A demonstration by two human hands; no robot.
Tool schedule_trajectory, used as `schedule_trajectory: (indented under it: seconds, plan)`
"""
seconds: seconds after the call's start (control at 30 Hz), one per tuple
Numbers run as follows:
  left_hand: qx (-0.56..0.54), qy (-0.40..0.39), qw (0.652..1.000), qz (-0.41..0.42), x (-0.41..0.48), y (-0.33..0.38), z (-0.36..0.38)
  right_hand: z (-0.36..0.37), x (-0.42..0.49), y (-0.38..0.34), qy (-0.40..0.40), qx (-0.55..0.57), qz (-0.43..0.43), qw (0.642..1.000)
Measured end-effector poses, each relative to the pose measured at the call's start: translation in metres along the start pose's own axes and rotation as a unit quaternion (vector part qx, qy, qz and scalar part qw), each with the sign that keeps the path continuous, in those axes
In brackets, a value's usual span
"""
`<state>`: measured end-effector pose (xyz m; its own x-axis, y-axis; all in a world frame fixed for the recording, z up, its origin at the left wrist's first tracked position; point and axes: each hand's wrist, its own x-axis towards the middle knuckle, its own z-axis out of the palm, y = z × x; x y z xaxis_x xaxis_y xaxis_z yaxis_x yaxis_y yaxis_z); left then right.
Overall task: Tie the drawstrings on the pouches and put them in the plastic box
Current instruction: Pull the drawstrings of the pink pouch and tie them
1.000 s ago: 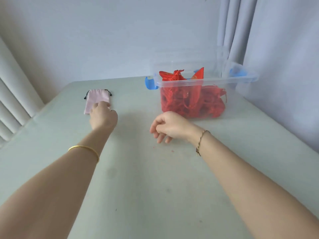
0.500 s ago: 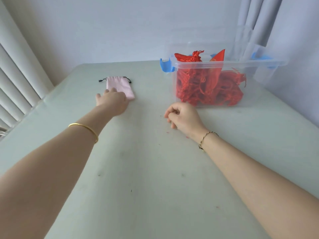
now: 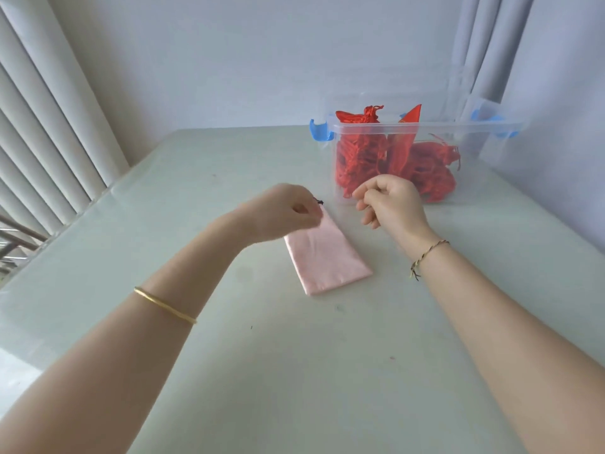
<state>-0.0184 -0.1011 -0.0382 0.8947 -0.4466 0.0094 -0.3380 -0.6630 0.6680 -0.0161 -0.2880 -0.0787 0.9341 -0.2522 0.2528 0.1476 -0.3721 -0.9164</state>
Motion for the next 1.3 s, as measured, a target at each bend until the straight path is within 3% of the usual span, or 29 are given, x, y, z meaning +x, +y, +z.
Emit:
schedule_trajectory:
  seconds: [0.07, 0.17, 0.23, 0.43, 0.63, 0.8, 1.03, 1.3]
  plan:
    - [0.093, 0.135, 0.986, -0.041, 0.019, -0.014, 0.005, -0.003, 0.0, 0.0, -0.006, 0.0, 0.006, 1.0]
    - [0.183, 0.117, 0.965, -0.148, 0.036, -0.027, 0.018, -0.002, 0.003, 0.0, -0.02, -0.006, 0.011, 1.0]
    - [0.183, 0.118, 0.961, -0.169, 0.04, -0.03, 0.025, 0.001, 0.003, -0.001, -0.033, -0.007, 0.009, 0.999]
    - [0.059, 0.111, 0.992, -0.022, 0.042, -0.015, 0.023, -0.001, 0.005, -0.007, -0.036, -0.04, -0.027, 0.998]
    - [0.001, 0.076, 0.991, 0.114, 0.028, 0.021, 0.01, -0.018, 0.008, -0.019, -0.065, -0.012, -0.044, 0.997]
    - [-0.015, 0.115, 0.977, 0.177, 0.026, 0.027, 0.004, -0.037, 0.008, -0.029, -0.133, 0.053, 0.047, 0.989]
    - [0.005, 0.152, 0.967, 0.203, 0.03, 0.021, 0.004, -0.047, -0.002, -0.034, -0.184, 0.101, 0.054, 0.976]
    - [-0.047, 0.103, 0.992, 0.064, 0.028, 0.017, 0.0, -0.043, 0.0, -0.022, -0.049, 0.064, -0.038, 0.996]
